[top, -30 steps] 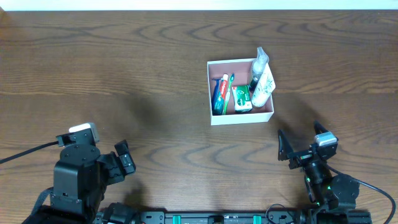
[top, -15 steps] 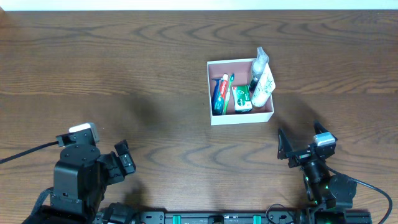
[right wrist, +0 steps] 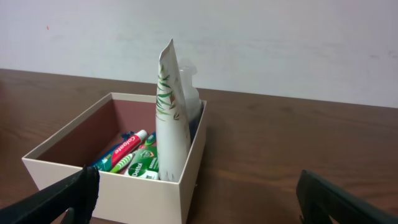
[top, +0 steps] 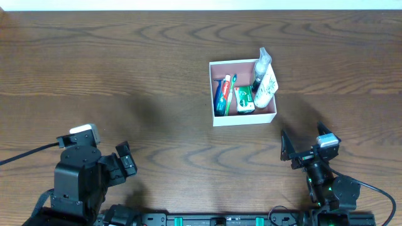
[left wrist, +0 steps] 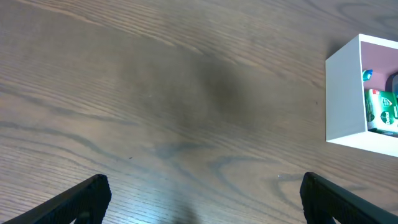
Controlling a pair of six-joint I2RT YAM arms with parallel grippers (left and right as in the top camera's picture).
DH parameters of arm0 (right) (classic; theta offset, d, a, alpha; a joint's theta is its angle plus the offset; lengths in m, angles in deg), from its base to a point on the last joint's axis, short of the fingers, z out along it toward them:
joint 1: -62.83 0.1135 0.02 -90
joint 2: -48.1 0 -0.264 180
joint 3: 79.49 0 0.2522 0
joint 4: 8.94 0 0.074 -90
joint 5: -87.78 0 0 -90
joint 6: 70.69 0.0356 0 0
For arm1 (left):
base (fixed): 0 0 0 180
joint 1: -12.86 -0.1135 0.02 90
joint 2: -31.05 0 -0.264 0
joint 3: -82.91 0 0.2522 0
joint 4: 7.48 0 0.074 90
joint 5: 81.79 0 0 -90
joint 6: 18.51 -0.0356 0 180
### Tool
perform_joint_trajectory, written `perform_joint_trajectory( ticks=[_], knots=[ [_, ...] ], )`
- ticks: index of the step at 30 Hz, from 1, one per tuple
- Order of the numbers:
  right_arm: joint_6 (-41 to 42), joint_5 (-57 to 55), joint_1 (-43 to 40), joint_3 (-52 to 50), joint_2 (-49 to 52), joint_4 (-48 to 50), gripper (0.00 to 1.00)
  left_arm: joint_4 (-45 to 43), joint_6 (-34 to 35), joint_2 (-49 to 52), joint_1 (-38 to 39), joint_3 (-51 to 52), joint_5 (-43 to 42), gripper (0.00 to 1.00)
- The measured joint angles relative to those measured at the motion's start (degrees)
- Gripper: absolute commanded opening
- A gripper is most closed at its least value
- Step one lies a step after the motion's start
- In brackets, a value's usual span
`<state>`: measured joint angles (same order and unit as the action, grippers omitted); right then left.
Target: Pack container
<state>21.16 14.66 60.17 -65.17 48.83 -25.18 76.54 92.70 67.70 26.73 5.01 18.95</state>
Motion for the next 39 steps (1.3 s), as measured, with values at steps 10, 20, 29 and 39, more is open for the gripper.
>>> perform_joint_trajectory(
  ticks=[10, 20, 29, 39],
  knots=[
    [0.0, -0.5, -1.0, 0.0, 0.0, 0.0, 0.99, 0.0, 0.0, 0.0, 0.0, 0.0, 0.0, 0.98],
    [0.0, -5.8, -0.9, 0.0, 0.0, -0.7, 0.99, 0.0, 0.0, 0.0, 0.0, 0.0, 0.0, 0.98],
    [0.0, -7.5, -0.9, 0.0, 0.0, -0.7, 0.99, 0.0, 0.0, 0.0, 0.0, 0.0, 0.0, 0.98],
    [0.0, -7.7, -0.9, 0.0, 0.0, -0.7, 0.99, 0.0, 0.0, 0.0, 0.0, 0.0, 0.0, 0.98]
  ],
)
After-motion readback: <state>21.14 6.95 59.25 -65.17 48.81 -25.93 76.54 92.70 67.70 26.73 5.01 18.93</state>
